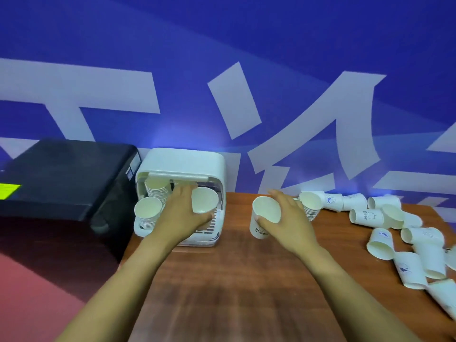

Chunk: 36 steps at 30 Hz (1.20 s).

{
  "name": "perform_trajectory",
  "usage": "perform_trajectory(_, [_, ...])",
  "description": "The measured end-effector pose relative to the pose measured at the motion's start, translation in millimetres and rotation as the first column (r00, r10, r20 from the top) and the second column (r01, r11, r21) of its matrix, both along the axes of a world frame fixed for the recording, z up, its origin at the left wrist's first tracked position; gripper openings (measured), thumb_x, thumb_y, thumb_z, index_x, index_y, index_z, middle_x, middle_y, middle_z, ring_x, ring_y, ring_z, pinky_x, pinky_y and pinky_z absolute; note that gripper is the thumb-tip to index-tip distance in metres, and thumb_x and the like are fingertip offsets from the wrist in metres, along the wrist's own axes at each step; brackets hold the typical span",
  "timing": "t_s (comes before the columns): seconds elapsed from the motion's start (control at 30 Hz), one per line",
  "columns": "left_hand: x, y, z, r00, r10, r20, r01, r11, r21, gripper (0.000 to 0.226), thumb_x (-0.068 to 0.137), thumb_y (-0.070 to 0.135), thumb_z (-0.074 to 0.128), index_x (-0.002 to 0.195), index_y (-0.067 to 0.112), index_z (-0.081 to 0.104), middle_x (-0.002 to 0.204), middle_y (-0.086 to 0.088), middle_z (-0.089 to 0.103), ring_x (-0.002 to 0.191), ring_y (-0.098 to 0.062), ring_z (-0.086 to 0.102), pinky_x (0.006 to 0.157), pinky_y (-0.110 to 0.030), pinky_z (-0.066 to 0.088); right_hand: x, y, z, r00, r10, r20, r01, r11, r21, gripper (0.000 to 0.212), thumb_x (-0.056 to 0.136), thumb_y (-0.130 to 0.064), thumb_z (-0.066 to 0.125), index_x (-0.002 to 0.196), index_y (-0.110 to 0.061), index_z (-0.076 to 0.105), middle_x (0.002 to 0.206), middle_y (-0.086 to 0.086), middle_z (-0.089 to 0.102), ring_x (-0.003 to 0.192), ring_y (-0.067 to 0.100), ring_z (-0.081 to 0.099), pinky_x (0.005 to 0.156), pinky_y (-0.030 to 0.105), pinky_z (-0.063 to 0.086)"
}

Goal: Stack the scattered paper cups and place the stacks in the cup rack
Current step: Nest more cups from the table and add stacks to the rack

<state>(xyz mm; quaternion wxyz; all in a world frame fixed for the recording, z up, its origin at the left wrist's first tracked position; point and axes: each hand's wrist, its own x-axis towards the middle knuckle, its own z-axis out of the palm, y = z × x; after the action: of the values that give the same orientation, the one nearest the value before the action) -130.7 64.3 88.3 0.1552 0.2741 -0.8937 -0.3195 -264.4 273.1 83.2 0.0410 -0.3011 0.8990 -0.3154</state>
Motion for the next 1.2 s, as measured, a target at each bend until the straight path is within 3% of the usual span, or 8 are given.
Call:
perform_trajectory(0.17, [47.0,-48.6,-5.6,1.0,-0.007,-0.001,0.007,0.999,0.046,0.058,0.071,0.034,0.075,0.121,0.021,0.049,0.116,0.004,0.048,0.11,-0.018,0.047,0.088,-0.032,0.041,45.4,-49.0,-8.6,0.999,0.035,0.038,-0.035,0.999,0.004,0.068,0.074,-0.054,0.064,0.135,-0.037,0.039,0.138,-0.012,0.047,0.126,0.016,0.044,0.101,0.037,0.041])
perform_trajectory(0.43, [77.7,-108.0,-8.4,0.999,0.039,0.031,-0.041,0.997,0.07,0.07,0.071,0.026,0.075,0.132,0.019,0.042,0.132,-0.002,0.039,0.117,-0.025,0.049,0.092,-0.04,0.045,82.2,-114.8,-11.0,0.991,0.122,0.056,-0.123,0.992,0.009,0.071,0.073,-0.029,0.07,0.137,-0.031,0.04,0.137,-0.007,0.044,0.125,0.016,0.043,0.101,0.032,0.041])
perform_trajectory(0.67, [69.1,-135.3,-18.5,0.997,0.074,-0.008,-0.072,0.991,0.113,0.06,0.067,0.038,0.077,0.118,0.023,0.049,0.12,0.001,0.044,0.099,-0.021,0.057,0.077,-0.038,0.051,88.1,-163.5,-9.5,0.988,0.154,-0.019,-0.154,0.987,-0.035,0.07,0.072,-0.025,0.071,0.136,-0.026,0.044,0.135,-0.005,0.044,0.126,0.017,0.042,0.104,0.028,0.037])
perform_trajectory(0.87, [61.1,-147.0,-34.6,0.997,0.077,0.021,-0.08,0.987,0.143,0.068,0.07,0.041,0.076,0.127,0.026,0.043,0.127,0.002,0.041,0.105,-0.023,0.055,0.087,-0.042,0.05,89.9,-192.1,-20.0,0.986,0.164,-0.012,-0.165,0.985,-0.047,0.067,0.073,-0.028,0.063,0.136,-0.027,0.042,0.14,-0.007,0.04,0.129,0.017,0.038,0.107,0.035,0.037])
perform_trajectory(1.03, [52.5,-154.6,-49.0,0.995,0.027,0.098,-0.042,0.986,0.163,0.064,0.064,0.052,0.071,0.118,0.026,0.047,0.121,0.003,0.049,0.096,-0.02,0.06,0.076,-0.044,0.055,82.4,-198.7,-33.8,0.985,0.171,0.033,-0.17,0.985,-0.015,0.067,0.075,-0.028,0.065,0.138,-0.028,0.04,0.142,-0.009,0.038,0.13,0.016,0.037,0.107,0.033,0.037])
perform_trajectory(1.2, [42.1,-153.5,-67.3,0.983,0.009,0.182,-0.032,0.991,0.127,0.075,0.076,0.038,0.072,0.139,0.021,0.034,0.139,0.002,0.037,0.119,-0.023,0.05,0.091,-0.044,0.048,75.9,-205.5,-46.0,0.984,0.168,0.061,-0.171,0.985,0.039,0.063,0.079,-0.033,0.067,0.136,-0.029,0.041,0.14,-0.011,0.04,0.129,0.016,0.036,0.106,0.032,0.037])
